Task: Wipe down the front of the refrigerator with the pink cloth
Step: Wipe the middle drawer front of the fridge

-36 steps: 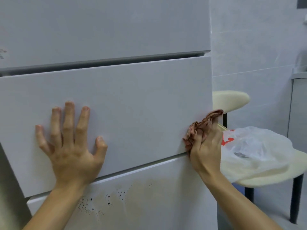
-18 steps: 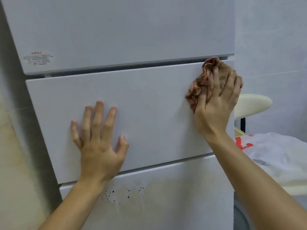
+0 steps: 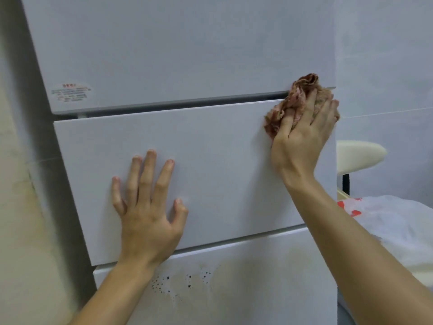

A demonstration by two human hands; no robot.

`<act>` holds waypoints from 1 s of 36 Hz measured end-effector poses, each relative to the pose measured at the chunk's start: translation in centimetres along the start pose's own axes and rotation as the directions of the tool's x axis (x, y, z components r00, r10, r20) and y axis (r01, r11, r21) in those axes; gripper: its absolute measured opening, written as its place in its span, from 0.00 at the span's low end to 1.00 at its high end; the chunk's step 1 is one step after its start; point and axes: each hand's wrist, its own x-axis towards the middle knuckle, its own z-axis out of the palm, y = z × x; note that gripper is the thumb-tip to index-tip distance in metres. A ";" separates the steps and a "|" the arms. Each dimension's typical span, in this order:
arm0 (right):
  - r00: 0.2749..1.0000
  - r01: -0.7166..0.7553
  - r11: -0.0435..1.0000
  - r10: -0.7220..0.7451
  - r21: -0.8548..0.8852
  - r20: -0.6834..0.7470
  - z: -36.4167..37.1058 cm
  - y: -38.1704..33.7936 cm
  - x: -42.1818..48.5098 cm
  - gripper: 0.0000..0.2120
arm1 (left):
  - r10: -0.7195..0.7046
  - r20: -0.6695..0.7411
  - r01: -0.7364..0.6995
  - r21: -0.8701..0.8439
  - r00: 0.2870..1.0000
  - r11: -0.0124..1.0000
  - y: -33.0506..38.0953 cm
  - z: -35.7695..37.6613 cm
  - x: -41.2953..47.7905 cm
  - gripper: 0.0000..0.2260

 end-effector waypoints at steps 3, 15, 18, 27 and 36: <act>0.989 0.140 0.990 -0.138 0.027 -0.044 1.4 -2.7 -2.5 0.28 | 0.010 0.007 -0.010 0.014 1.000 1.000 -1.3 -0.7 -0.3 0.30; 0.854 0.492 0.838 -0.517 0.235 0.054 7.1 -16.3 -12.3 0.24 | -0.156 -0.106 0.155 -0.017 0.982 0.988 -6.0 -2.9 -1.6 0.30; 0.803 0.558 0.793 -0.590 0.246 0.080 7.9 -18.5 -13.3 0.25 | -0.168 -0.121 0.167 -0.024 0.978 0.986 -6.6 -3.1 -1.7 0.30; 0.774 0.613 0.768 -0.631 0.183 0.055 5.3 -12.1 -9.3 0.26 | -0.228 -0.075 0.225 -0.051 0.971 0.973 -6.9 -3.0 -1.6 0.30; 1.000 0.017 0.997 -0.016 -0.074 0.014 -2.3 1.9 1.2 0.33 | -0.235 -0.084 0.227 -0.092 0.968 0.970 -6.3 -2.4 -1.6 0.29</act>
